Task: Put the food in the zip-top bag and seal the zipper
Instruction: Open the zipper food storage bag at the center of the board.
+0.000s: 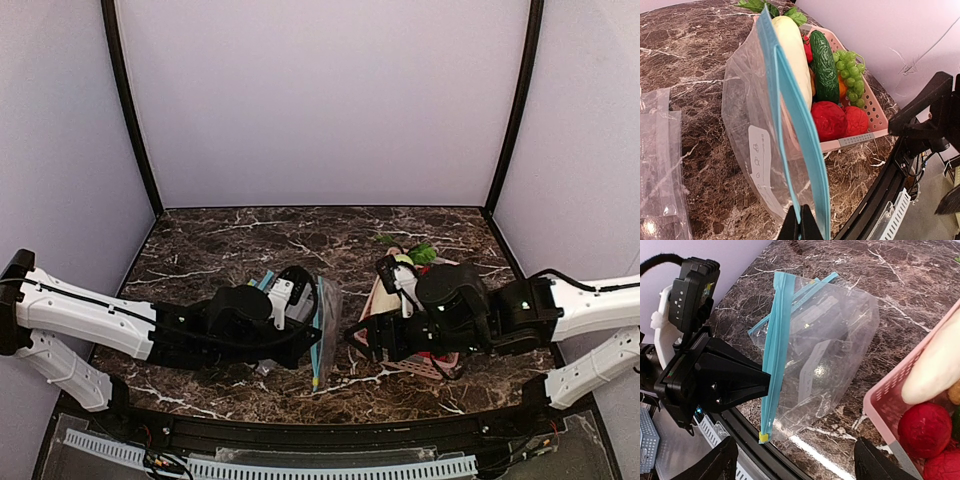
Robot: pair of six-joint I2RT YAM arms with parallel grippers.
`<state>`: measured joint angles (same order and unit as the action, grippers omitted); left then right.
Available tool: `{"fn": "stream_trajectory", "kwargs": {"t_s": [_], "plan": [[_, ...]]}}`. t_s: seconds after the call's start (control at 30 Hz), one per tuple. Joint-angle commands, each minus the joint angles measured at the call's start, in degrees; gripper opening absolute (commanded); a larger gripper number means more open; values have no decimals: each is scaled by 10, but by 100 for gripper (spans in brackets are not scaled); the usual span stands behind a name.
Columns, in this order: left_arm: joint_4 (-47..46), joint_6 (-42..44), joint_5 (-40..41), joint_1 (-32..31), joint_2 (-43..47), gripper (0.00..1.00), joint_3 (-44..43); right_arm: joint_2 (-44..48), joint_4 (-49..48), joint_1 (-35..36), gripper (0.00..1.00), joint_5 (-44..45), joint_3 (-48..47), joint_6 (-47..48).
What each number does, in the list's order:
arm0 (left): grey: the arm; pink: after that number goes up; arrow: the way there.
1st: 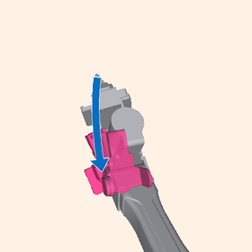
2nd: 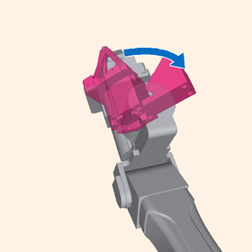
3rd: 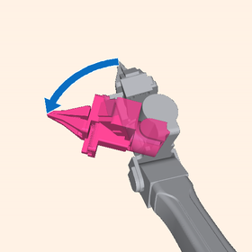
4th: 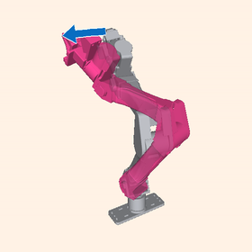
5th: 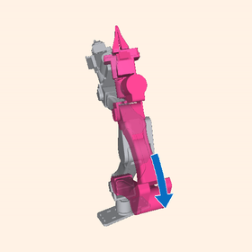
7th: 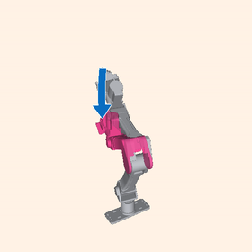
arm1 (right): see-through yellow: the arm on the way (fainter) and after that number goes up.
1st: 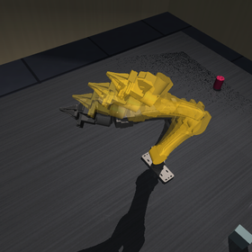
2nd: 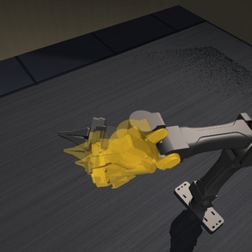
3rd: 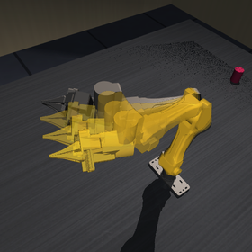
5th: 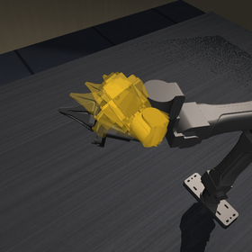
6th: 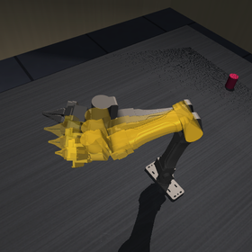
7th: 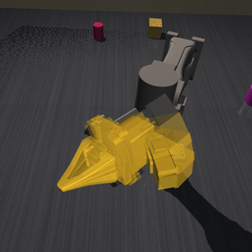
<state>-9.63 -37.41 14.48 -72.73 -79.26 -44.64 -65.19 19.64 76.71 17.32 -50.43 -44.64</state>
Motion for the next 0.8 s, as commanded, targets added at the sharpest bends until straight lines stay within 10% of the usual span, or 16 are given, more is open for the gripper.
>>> {"fn": "stream_trajectory", "kwargs": {"t_s": [0.0, 0.77], "plan": [[14, -9, 13, -6, 0, 1, -8, -57, -58, 9, 75, 6, -38, 1], [3, -22, 40, -31, -2, 1, -1, -200, 19, 7, 48, 105, -149, -32]]}}
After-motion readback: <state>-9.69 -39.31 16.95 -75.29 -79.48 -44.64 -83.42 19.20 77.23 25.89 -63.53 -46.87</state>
